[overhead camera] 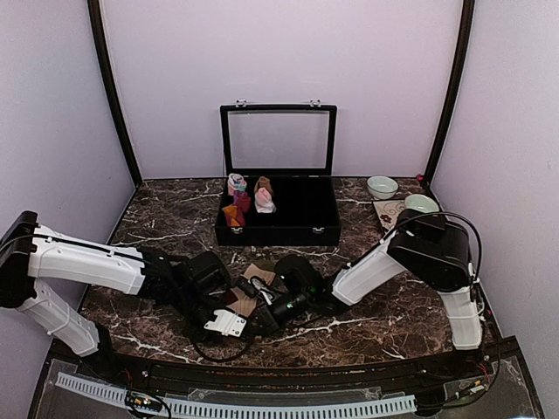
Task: Roll the socks
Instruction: Roll the sock at the center of the board.
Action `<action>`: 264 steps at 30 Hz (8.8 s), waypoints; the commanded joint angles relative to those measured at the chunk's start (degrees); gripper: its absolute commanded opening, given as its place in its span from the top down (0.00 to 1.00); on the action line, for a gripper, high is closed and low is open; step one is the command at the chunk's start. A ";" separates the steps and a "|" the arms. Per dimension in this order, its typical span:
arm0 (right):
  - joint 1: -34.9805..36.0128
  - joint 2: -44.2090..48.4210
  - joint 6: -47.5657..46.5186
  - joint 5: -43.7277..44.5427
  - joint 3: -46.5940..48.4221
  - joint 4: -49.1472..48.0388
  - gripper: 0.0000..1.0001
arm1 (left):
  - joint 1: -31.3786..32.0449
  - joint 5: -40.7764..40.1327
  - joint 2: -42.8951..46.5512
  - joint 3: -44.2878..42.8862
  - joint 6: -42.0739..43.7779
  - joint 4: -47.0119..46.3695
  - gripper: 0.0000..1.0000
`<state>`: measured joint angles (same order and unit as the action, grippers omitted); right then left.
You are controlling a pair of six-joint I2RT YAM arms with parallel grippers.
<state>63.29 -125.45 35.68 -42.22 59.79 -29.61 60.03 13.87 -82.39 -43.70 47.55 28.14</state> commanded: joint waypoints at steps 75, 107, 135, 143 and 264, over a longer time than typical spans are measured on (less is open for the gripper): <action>-0.27 2.83 6.37 17.73 -22.52 1.60 0.01 | -3.83 2.28 -12.98 0.45 -9.06 -6.11 1.00; 14.94 37.55 -29.34 63.99 -45.69 -26.36 0.04 | -17.50 17.57 -26.16 -10.68 1.59 17.00 1.00; 9.99 9.47 -65.68 23.79 -7.19 -6.71 0.44 | -20.66 16.98 -34.73 -17.82 4.88 24.43 1.00; 9.79 6.80 -66.63 24.37 -4.71 -3.45 0.58 | -20.63 16.18 -34.07 -17.46 4.02 23.20 1.00; -6.21 7.43 -8.97 23.36 -13.46 9.19 0.01 | -9.72 0.91 -6.73 5.55 1.98 -1.27 1.00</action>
<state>58.33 -118.13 28.49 -30.06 54.68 -34.33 51.35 12.91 -85.03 -39.42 50.41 17.15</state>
